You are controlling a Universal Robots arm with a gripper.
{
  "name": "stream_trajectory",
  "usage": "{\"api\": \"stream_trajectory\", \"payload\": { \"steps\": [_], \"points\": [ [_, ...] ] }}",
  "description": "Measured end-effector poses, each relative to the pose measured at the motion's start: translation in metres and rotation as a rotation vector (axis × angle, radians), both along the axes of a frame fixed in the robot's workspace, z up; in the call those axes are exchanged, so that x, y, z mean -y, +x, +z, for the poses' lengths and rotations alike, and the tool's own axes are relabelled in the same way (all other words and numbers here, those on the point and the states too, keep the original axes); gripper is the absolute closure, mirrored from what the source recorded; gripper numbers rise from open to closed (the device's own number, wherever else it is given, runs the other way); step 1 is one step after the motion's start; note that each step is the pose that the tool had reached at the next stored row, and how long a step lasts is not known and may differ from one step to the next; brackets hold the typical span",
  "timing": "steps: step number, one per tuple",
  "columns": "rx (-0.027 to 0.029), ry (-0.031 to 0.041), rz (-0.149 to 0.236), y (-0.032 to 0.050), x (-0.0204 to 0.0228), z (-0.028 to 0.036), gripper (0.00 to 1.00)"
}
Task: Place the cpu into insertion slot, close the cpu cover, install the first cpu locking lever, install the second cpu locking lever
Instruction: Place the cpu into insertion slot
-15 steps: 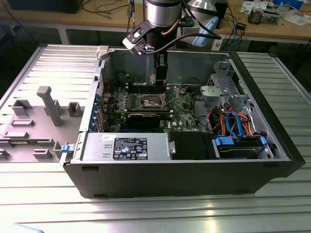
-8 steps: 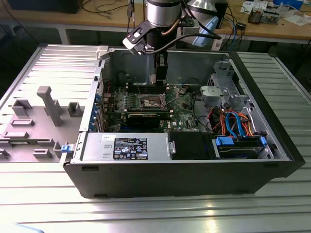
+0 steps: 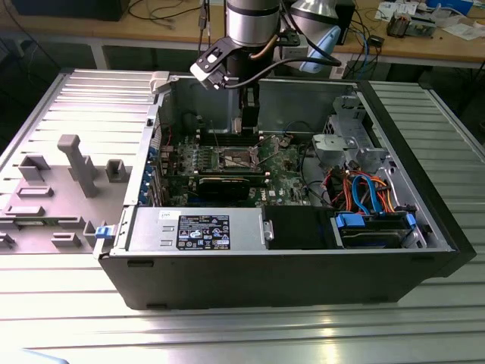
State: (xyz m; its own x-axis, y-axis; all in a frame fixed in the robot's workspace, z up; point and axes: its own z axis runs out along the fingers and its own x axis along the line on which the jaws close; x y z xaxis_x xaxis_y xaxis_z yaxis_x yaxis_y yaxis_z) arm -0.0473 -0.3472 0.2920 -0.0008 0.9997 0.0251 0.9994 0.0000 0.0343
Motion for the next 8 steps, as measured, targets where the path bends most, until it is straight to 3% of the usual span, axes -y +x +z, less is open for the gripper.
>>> {"api": "stream_trajectory", "payload": {
  "steps": [3, 8],
  "points": [
    [0.0001, 0.0002, 0.001, -0.0020, -0.0007, -0.0045, 0.45],
    [0.0007, 0.0003, 0.002, -0.0020, -0.0007, -0.0047, 0.45]
  ]
}}
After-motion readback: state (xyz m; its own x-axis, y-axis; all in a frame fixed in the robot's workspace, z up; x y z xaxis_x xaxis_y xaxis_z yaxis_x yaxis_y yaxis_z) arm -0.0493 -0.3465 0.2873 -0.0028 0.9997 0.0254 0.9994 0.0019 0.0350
